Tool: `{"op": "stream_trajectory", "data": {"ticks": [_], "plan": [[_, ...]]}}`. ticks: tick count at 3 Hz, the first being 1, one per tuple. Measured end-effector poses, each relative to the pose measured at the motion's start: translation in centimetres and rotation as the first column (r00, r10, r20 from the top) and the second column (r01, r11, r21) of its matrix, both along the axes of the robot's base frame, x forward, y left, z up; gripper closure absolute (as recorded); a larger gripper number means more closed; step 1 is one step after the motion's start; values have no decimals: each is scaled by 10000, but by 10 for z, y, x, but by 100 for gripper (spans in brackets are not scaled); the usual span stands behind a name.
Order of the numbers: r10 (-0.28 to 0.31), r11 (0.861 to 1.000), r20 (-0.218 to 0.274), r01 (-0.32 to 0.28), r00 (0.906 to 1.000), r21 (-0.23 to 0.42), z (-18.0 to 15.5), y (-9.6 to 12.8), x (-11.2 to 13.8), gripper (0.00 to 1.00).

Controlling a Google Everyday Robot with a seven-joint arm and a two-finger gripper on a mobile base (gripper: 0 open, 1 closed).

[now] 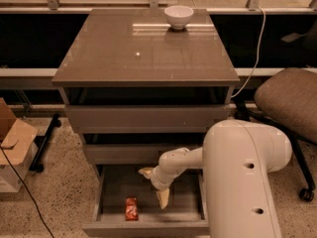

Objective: Pick coke can from bottom drawer and place on counter

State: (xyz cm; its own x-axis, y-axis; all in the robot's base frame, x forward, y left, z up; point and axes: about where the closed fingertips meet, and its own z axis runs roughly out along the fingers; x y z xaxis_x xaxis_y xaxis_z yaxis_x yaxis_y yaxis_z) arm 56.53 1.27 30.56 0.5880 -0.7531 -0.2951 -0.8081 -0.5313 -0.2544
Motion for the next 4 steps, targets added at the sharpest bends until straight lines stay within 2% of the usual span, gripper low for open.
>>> {"op": "stream_trajectory", "data": {"ticks": [2,4], "plan": [[596,9977,192,-601,9980,297,-32,26,12,0],[1522,9852,136,-1528,9883,778,-65,57,20,0]]}}
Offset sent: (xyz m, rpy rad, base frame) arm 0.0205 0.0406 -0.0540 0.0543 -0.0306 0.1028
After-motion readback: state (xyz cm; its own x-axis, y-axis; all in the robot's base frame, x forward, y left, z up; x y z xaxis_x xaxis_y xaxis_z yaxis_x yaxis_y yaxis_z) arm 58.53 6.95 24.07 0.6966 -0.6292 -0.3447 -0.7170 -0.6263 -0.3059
